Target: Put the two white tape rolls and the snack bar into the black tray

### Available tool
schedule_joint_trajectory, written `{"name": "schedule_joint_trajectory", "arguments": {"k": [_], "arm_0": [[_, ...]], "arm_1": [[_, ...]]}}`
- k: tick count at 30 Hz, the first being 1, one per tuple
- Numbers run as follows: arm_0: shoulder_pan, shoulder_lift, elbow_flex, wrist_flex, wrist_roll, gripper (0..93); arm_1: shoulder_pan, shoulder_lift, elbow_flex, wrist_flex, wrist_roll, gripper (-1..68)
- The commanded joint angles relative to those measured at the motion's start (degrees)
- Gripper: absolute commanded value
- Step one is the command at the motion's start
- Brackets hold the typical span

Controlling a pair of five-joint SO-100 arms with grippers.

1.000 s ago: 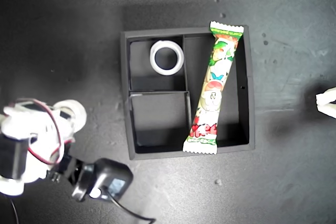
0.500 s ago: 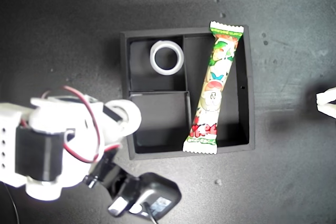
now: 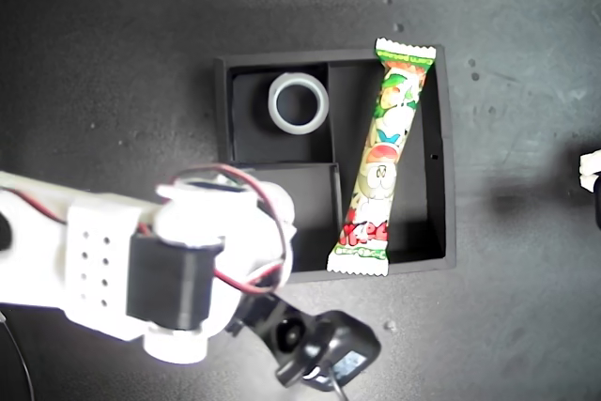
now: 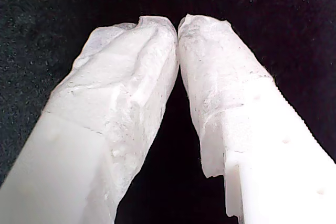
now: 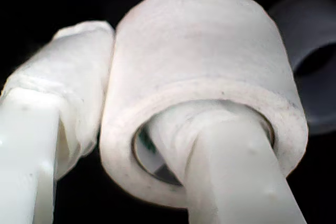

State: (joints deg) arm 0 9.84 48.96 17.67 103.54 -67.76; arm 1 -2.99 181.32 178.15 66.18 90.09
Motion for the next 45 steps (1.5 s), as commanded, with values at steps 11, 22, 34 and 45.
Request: {"name": "schedule_joint_trajectory", "arguments": {"k": [11,22,34,45], "arm_0": [[1.1,-5.3,-6.2,1.4,-2.1,0.0],[1.8,-11.2,-6.4,1.4,-4.7,3.0],[2.1,-9.8,-5.7,1.5,-4.0,13.5],[-1.8,20.2,18.7,1.6,0.4,12.2]], "arm_1": [[-0.4,0.5,0.8,0.9,1.1,-0.2],[-1.0,0.5,0.8,0.9,1.3,-0.2],[-1.3,0.5,0.8,0.9,1.4,-0.2],[-1.5,0.5,0.8,0.9,1.4,-0.2]]}}
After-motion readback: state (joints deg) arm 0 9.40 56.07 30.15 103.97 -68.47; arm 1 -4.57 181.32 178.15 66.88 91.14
